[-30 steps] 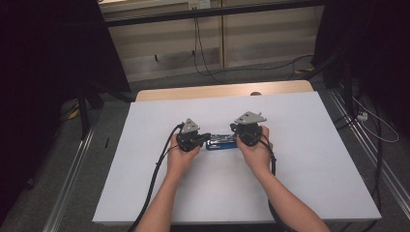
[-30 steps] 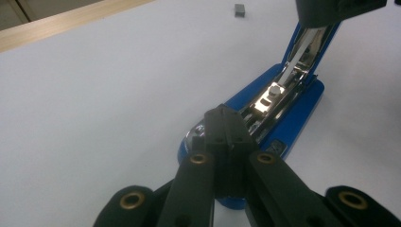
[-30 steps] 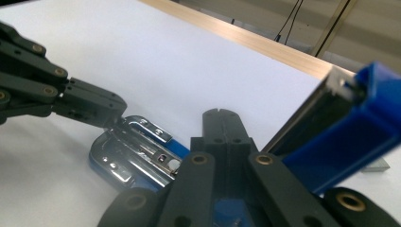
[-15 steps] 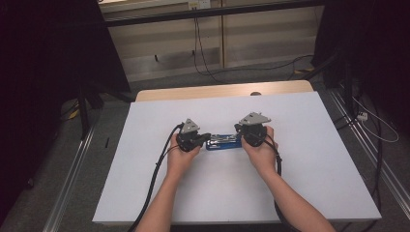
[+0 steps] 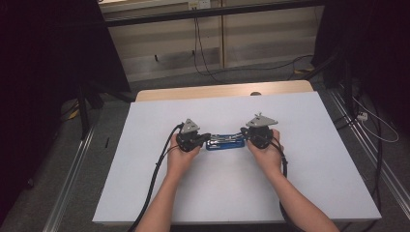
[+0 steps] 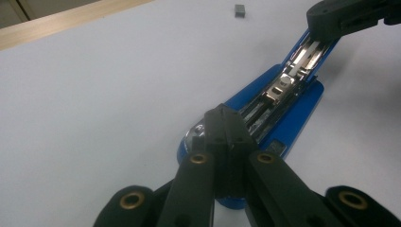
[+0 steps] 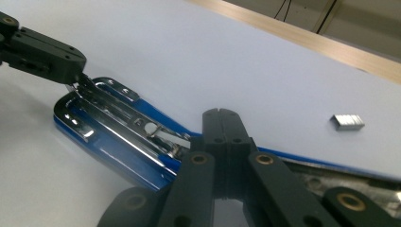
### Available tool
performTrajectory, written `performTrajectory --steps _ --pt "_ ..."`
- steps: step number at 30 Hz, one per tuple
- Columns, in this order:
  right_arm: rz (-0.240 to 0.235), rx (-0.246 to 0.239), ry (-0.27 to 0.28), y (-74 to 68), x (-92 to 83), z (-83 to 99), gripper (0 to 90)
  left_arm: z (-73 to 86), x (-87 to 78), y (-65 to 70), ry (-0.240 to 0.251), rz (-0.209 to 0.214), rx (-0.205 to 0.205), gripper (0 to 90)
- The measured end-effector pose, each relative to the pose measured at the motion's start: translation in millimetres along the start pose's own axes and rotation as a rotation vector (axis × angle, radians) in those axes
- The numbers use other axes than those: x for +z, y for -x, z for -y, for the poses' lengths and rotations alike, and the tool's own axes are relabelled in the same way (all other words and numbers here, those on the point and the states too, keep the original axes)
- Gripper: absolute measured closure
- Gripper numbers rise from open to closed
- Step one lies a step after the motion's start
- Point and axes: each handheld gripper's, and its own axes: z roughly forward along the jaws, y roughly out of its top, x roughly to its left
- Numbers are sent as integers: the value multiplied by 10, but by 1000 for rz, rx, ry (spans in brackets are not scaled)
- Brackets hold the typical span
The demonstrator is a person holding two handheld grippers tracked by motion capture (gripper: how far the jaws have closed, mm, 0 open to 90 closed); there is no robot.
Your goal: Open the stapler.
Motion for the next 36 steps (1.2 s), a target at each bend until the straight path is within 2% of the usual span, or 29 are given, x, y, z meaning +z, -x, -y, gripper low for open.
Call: performTrajectory --steps 3,6,8,11,13,15,17,18,20,23,28,30,35,36 --pt "9 1 -23 44 2 61 900 0 0 3 0 -2 -1 900" --pt "-8 22 1 84 -5 108 900 -5 -3 7 -5 -7 5 900" --pt "-7 -2 -4 87 -11 105 900 -5 -1 13 -3 -7 3 900" --pt "-11 -2 -5 102 -15 106 900 -4 -2 13 -3 -7 3 900" --pt "-19 8 -3 115 -17 114 900 -9 -3 12 -2 -16 27 900" --pt "-22 9 -2 123 -17 115 900 -13 -11 7 5 -7 5 900" --pt "-23 6 -8 132 -17 115 900 -32 -39 -1 38 11 -21 900" --pt "-24 5 -11 136 -14 117 900 -45 -49 1 33 8 0 900" --pt "-29 15 -9 150 -11 121 900 -45 -55 -2 35 8 1 900" --pt "-32 9 -11 150 -11 117 900 -47 -47 16 51 40 -15 899" --pt "-36 9 -13 155 -11 113 900 -96 -121 8 96 44 -59 864" --pt "-38 10 -10 157 -11 111 900 -108 -162 -13 102 42 -85 846" --pt "-38 1 -3 162 -34 74 900 -114 -238 -47 93 49 -116 775" --pt "-33 1 1 170 -43 60 866 -116 -251 -45 86 45 -121 741"
